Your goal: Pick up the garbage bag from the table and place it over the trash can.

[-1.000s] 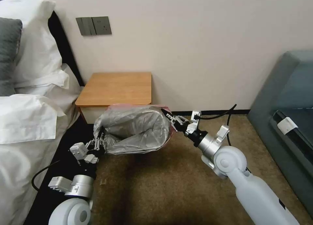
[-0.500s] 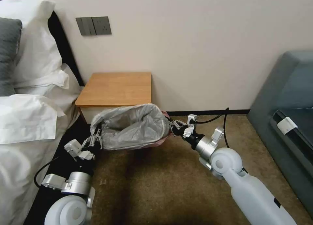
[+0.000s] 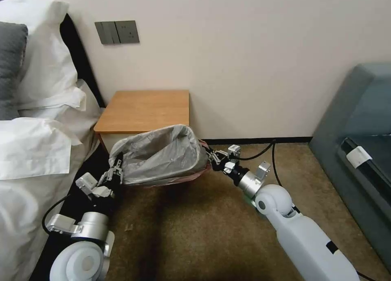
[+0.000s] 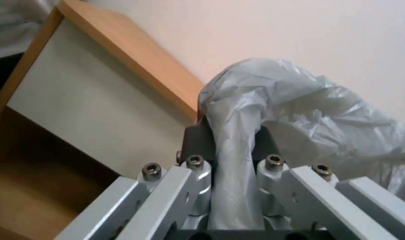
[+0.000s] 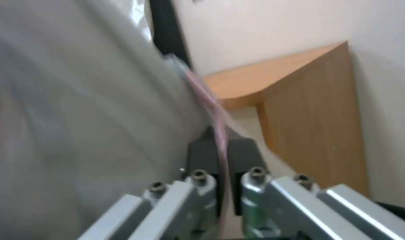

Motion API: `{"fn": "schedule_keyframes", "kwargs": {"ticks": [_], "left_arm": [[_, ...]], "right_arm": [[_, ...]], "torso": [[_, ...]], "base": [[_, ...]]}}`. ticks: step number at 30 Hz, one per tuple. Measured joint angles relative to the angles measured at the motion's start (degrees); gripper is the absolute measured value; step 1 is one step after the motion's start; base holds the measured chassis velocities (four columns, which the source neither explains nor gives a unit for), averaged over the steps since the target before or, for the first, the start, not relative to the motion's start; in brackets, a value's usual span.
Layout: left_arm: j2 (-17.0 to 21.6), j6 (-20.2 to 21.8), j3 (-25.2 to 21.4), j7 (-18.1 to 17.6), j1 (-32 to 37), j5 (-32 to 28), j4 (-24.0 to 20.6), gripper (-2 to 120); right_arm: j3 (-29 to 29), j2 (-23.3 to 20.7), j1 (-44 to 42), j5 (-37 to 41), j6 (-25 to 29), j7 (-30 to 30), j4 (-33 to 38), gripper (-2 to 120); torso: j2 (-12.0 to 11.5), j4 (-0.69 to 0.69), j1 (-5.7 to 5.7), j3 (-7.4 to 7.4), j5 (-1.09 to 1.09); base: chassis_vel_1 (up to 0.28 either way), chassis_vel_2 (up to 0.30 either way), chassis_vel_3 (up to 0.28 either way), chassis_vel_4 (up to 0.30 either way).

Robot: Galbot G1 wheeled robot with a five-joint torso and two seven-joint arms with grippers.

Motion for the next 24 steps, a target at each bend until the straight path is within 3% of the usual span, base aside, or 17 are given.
{"fn": "schedule_keyframes", "kwargs": {"ticks": [10, 13, 19, 21, 22, 24], "left_arm": [[0.0, 0.4, 0.2, -2.3, -1.2, 0.6, 1.3, 8], [0.0, 0.3, 0.4, -3.5, -1.5, 3.4, 2.1, 8], [0.4, -4.3, 3.4, -4.7, -1.8, 18.9, 4.9, 8], [0.6, -5.5, 4.9, -4.7, -1.8, 22.9, 5.2, 8], [0.6, -5.5, 4.9, -4.7, -1.8, 22.9, 5.2, 8], [0.5, -6.4, 7.4, -4.7, -1.7, 26.7, 5.2, 8]], "right_arm": [[2.8, -4.3, -5.7, 0.6, 1.3, 1.5, 5.8, 43], [4.8, -6.9, -9.9, 1.2, 2.6, 3.3, 10.5, 53], [7.2, -14.5, -10.6, 1.4, 2.4, 5.7, 21.4, 78], [4.4, -18.6, -6.4, 1.5, 0.7, 5.6, 23.6, 86], [4.4, -18.6, -6.4, 1.5, 0.7, 5.6, 23.6, 86], [-2.4, -23.1, 1.6, 0.2, -3.5, 4.2, 24.9, 92]], "torso": [[0.0, 0.00, 0.00, 0.00, 0.00], [0.0, -0.02, 0.01, 0.00, 0.02], [0.0, -0.03, 0.00, 0.00, -0.01], [0.0, -0.01, 0.00, 0.00, 0.02], [0.0, -0.01, 0.00, 0.00, 0.02], [0.0, -0.01, 0.00, 0.00, -0.01]], "base": [[0.000, 0.000, 0.000, 0.000], [0.000, 0.000, 0.000, 0.000], [0.000, 0.000, 0.000, 0.000], [0.000, 0.000, 0.000, 0.000], [0.000, 0.000, 0.000, 0.000], [0.000, 0.000, 0.000, 0.000]]}}
